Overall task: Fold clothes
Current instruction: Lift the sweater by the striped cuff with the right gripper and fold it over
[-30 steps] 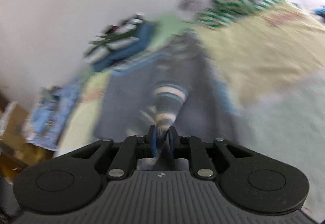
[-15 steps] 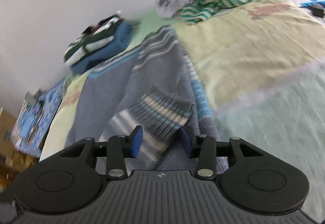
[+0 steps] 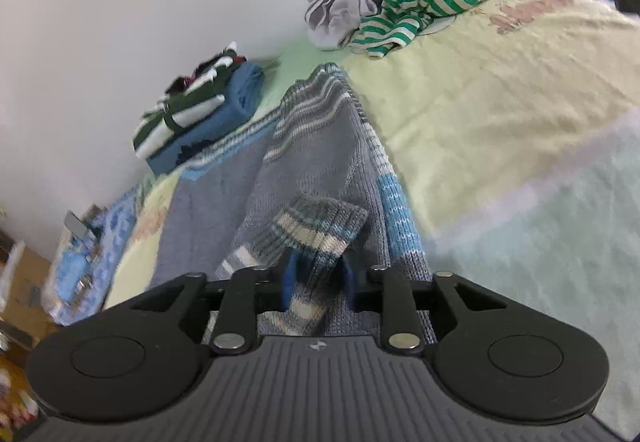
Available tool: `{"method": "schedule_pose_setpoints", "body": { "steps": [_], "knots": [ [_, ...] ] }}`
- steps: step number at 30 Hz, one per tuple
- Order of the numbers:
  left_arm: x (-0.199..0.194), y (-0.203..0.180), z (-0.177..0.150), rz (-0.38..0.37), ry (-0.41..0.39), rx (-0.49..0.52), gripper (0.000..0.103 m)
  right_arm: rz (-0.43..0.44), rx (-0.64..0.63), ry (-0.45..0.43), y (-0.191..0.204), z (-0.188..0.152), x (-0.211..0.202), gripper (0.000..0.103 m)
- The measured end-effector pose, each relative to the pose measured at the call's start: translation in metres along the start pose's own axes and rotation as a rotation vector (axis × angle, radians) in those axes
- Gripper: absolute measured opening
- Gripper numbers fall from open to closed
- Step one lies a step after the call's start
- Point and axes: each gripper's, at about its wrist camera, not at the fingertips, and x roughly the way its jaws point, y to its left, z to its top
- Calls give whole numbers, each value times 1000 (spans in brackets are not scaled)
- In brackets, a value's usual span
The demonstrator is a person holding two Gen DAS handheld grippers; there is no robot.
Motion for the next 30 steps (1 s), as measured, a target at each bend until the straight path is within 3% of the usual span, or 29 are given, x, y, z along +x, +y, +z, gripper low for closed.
{"method": "schedule_pose_setpoints", "body": {
  "steps": [3, 6, 8, 9, 14, 21, 26, 30],
  "knots": [
    [-3, 4, -1, 0, 2, -21, 93, 7, -4, -18, 3, -1, 2, 38],
    [-1, 7, -2, 7, 12, -34, 95, 3, -41, -31, 8, -1, 9, 38],
    [0, 6, -1, 10, 13, -28, 96, 10, -64, -27, 13, 3, 8, 19],
    [0, 5, -1, 12, 13, -24, 96, 18, -70, -25, 14, 4, 7, 15],
    [1, 4, -1, 13, 11, -14, 96, 95, -25, -29, 19, 20, -12, 14],
    [3, 5, 2, 40, 2, -11, 98, 226, 70, -131, 27, 58, -47, 14],
    [9, 7, 9, 33, 2, -58, 92, 263, 150, -173, 15, 77, -67, 14],
    [15, 8, 16, 26, 13, -120, 72, 271, 163, -199, 7, 84, -80, 14]
  ]
}}
